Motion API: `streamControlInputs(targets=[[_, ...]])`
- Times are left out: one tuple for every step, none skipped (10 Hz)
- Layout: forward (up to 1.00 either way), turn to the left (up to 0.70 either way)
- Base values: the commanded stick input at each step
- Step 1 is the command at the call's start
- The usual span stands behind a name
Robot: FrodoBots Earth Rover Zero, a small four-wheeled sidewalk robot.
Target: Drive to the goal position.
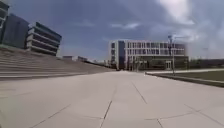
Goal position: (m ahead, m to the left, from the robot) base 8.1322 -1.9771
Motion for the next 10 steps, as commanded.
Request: streamControlInputs(targets=[[0.70, 0.00], [0.70, 0.00], [0.70, 0.00], [0.70, 0.00], [0.70, 0.00], [0.70, 0.00], [0.70, 0.00], [0.70, 0.00], [0.70, 0.00], [0.70, 0.00]])
